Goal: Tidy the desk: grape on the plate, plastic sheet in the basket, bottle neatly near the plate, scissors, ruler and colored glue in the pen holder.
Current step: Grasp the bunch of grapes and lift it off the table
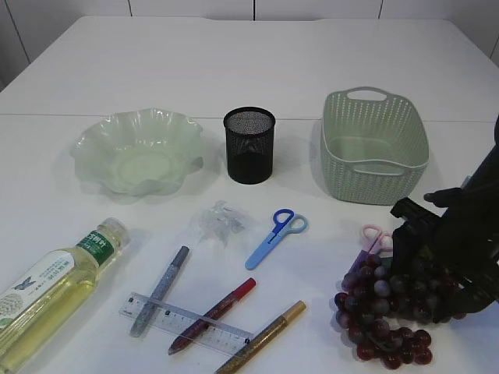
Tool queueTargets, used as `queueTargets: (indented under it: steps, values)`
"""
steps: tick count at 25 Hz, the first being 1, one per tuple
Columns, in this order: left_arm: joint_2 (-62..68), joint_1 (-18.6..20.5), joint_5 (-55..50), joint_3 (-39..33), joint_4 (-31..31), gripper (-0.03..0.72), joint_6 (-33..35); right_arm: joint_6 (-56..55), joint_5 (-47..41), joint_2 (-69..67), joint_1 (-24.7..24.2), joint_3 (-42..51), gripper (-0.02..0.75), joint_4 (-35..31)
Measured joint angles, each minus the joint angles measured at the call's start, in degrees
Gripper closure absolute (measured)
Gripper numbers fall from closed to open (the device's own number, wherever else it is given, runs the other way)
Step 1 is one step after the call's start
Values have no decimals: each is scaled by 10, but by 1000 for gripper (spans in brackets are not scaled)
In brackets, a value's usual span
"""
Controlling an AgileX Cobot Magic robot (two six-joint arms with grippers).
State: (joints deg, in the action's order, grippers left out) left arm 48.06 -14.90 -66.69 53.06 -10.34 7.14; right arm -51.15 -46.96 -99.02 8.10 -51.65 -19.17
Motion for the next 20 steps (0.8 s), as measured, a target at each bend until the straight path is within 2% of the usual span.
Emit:
queueTargets:
  steps: [16, 18, 20]
  values:
    - [0, 0, 0, 0, -4, 249, 0, 12, 41, -39, 0, -2, 164, 3]
    - [0, 0, 0, 0, -5, 249, 0, 12, 42, -42, 0, -2, 182, 3]
    - [0, 0, 0, 0, -5, 249, 0, 13, 43, -42, 0, -2, 237, 3]
